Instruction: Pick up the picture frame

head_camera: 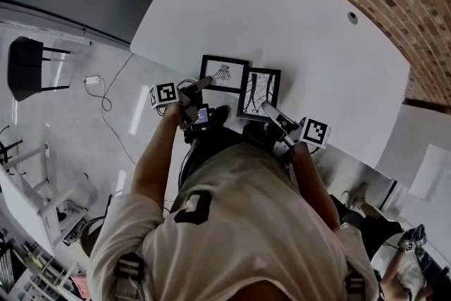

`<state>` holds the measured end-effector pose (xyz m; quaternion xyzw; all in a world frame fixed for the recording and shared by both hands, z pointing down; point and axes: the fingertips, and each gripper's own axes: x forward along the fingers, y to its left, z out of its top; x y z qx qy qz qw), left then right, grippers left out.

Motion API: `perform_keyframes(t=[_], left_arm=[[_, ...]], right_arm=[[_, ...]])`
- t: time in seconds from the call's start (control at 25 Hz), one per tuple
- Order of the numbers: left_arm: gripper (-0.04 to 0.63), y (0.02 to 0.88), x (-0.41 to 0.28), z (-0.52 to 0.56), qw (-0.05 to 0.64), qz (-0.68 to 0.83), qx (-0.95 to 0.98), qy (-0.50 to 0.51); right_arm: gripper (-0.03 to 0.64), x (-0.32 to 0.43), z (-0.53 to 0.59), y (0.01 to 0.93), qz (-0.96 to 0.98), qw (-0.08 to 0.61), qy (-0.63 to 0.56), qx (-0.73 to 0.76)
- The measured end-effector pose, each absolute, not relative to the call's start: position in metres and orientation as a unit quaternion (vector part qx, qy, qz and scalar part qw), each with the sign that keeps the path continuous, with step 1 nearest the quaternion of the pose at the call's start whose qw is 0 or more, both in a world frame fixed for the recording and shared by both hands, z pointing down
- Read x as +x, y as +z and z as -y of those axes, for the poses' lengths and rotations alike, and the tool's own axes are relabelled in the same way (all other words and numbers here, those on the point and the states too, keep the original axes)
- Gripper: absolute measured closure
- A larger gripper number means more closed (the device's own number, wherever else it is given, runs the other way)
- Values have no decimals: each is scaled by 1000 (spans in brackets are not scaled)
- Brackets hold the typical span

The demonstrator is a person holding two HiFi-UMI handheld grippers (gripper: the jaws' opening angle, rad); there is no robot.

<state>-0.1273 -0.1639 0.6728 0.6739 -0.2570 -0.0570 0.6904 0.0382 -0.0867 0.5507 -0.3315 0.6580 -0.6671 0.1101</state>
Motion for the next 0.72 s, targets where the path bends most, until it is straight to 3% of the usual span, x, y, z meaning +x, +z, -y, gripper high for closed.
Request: perform_keyframes(t=[0.72], left_arm=[[499,675,-123,159,720,225,655,-47]], right_arm=[[575,26,89,553,-654,133,-664,-336]])
